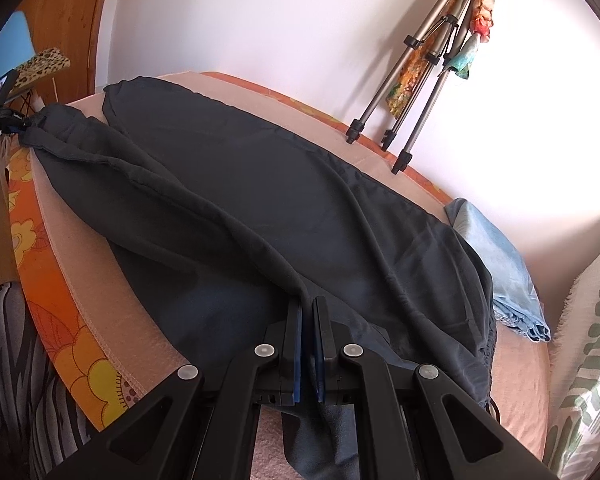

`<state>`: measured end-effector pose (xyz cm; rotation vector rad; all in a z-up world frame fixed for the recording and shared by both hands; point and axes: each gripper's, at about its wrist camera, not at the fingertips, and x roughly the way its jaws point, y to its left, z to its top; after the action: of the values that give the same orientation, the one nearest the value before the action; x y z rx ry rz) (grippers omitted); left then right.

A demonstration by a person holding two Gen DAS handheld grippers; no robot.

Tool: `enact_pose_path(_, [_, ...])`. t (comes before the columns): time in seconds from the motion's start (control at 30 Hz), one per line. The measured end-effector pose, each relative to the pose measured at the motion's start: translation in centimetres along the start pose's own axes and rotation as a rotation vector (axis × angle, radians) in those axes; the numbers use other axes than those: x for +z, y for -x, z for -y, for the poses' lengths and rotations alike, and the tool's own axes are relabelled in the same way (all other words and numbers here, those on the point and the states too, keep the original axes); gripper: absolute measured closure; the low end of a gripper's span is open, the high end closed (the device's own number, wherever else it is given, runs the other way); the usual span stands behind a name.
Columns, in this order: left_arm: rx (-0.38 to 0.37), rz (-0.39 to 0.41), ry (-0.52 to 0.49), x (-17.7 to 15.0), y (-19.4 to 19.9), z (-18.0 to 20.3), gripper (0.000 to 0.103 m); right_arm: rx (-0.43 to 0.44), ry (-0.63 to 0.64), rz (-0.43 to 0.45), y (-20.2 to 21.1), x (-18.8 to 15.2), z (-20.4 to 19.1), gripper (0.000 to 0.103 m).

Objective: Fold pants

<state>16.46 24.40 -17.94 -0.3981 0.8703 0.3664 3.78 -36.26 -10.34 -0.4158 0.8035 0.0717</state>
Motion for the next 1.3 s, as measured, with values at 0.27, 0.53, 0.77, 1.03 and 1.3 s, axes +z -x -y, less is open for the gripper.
enact_pose_path(0.27, [-0.049, 0.069, -0.002, 2.0, 3.8, 0.5, 0.094, -0.011, 0.003, 0.04, 1.6, 0.3, 0.1, 0.101])
enact_pose_path(0.53, [-0.08, 0.106, -0.007, 4.6, 6.5, 1.3, 0.095, -0.028, -0.006, 0.083, 2.8, 1.1, 0.5, 0.101])
enact_pose_path(0.77, [-0.143, 0.124, 0.06, 6.1, 8.5, 1.7, 0.095, -0.05, -0.013, 0.133, 5.1, 0.9, 1.1, 0.102])
enact_pose_path(1.03, [-0.182, 0.178, 0.086, 7.1, 11.8, 1.7, 0.095, -0.097, 0.01, 0.164, 8.0, 0.4, 1.2, 0.102])
enact_pose_path(1.3, [-0.173, 0.189, 0.062, 8.7, 11.9, 2.0, 0.095, -0.156, 0.081, 0.149, 8.4, 2.6, 2.6, 0.102])
